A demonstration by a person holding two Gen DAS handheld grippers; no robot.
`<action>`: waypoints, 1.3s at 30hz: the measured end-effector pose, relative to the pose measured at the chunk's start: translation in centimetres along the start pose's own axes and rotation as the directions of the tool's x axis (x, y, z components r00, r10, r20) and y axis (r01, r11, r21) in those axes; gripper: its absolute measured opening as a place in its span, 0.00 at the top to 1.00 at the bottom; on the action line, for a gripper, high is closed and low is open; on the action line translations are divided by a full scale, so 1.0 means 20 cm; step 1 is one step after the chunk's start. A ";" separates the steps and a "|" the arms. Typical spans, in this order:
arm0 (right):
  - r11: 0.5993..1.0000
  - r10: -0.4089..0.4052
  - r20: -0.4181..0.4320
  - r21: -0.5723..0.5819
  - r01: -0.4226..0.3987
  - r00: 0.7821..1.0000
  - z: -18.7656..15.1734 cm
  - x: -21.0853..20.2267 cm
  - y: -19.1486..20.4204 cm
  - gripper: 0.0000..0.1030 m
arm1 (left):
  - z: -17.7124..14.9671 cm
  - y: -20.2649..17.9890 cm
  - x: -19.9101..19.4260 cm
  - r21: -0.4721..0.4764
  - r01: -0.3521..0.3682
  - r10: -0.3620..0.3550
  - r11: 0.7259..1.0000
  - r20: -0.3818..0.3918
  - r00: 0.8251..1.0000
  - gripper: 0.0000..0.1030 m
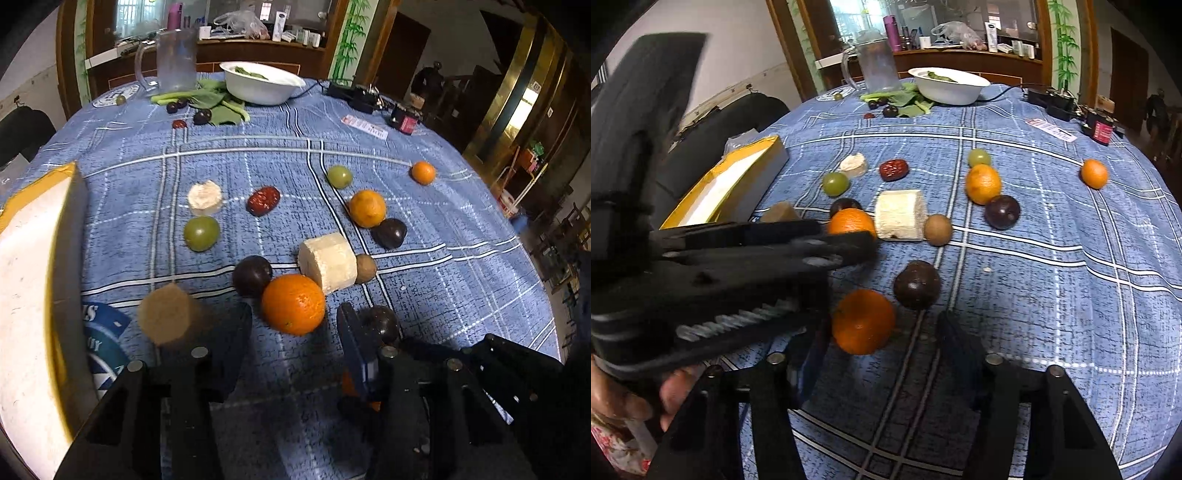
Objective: Organize fruits
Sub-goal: 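Grasp a mandarin orange with the right tool while the left tool grasps another orange, then carry the oranges into the white tray and open both tools to release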
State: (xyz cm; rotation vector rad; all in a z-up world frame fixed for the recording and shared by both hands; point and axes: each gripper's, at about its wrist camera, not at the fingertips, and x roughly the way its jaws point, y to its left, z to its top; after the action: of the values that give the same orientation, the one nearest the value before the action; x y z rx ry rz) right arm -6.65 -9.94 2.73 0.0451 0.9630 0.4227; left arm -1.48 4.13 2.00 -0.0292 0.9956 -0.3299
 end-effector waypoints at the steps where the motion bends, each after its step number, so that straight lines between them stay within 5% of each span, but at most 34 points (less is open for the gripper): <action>1: 1.000 0.006 -0.002 -0.002 -0.006 1.000 0.00 0.00 0.00 0.46 | 0.00 -0.01 0.02 0.003 -0.004 0.004 1.000 -0.011 1.000 0.55; 8: 1.000 0.011 -0.007 -0.013 -0.011 1.000 0.01 0.01 0.03 0.62 | 0.00 -0.03 0.05 0.023 -0.057 0.057 0.998 0.012 0.998 0.67; 20: 0.999 0.031 0.011 0.007 -0.031 0.999 -0.03 -0.05 0.05 0.63 | -0.09 0.04 -0.19 -0.068 -0.020 0.026 0.997 0.095 0.995 0.67; 26: 0.999 0.032 0.048 -0.014 -0.031 0.998 -0.05 -0.14 0.12 0.63 | -0.17 0.17 -0.39 -0.137 -0.074 0.096 0.988 0.159 0.983 0.66; 32: 0.997 0.055 0.069 -0.062 -0.051 0.996 -0.03 -0.21 0.26 0.63 | -0.28 0.41 -0.56 -0.247 -0.152 0.205 0.957 0.202 0.958 0.66; 39: 0.981 0.129 0.075 -0.154 -0.116 0.989 0.04 -0.21 0.55 0.63 | -0.41 0.72 -0.65 -0.388 -0.238 0.323 0.891 0.172 0.930 0.66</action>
State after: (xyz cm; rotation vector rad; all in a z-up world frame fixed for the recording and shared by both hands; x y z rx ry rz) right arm -11.65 -1.34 8.87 -0.0134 0.8454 0.6009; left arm -11.08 22.67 5.59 -0.2502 0.8009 0.1289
